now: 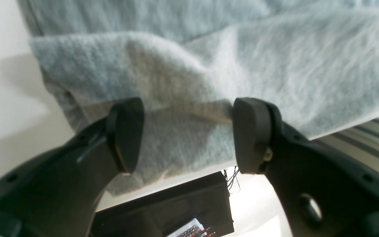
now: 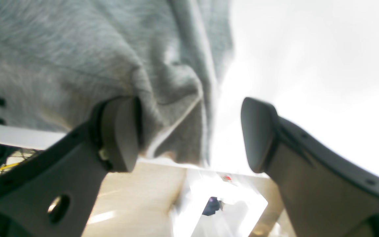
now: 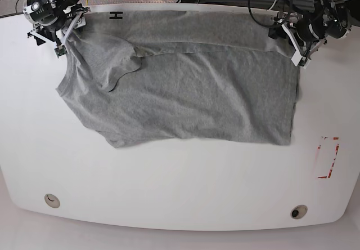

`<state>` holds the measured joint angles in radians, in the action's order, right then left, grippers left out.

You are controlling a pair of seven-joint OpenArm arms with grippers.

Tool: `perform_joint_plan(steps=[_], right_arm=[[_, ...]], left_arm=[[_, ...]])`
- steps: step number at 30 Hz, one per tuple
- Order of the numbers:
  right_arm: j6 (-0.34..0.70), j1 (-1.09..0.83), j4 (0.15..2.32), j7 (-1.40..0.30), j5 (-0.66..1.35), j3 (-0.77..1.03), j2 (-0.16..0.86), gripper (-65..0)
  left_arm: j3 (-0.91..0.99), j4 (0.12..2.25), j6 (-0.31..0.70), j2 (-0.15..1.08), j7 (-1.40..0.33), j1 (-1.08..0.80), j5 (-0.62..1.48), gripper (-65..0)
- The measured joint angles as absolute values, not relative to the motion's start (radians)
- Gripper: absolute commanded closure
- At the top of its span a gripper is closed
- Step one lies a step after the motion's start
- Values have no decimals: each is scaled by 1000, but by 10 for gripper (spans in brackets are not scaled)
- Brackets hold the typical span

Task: Fold the T-shirt properly
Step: 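Move both grippers back to the folded edge near the collar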

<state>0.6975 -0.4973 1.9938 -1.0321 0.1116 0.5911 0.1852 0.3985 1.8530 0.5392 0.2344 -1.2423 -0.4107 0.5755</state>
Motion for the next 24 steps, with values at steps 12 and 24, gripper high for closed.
perform_joint_plan(steps=[12,24], right_arm=[[698,-483,1921,-1032,110,591,130,-434],[698,-491,2015,-1033,108,590,129,-438]], left_arm=[[400,1844,541,236,-1226,-444,546,-388],[405,1850,601,236,-1214,-451,512,-388]])
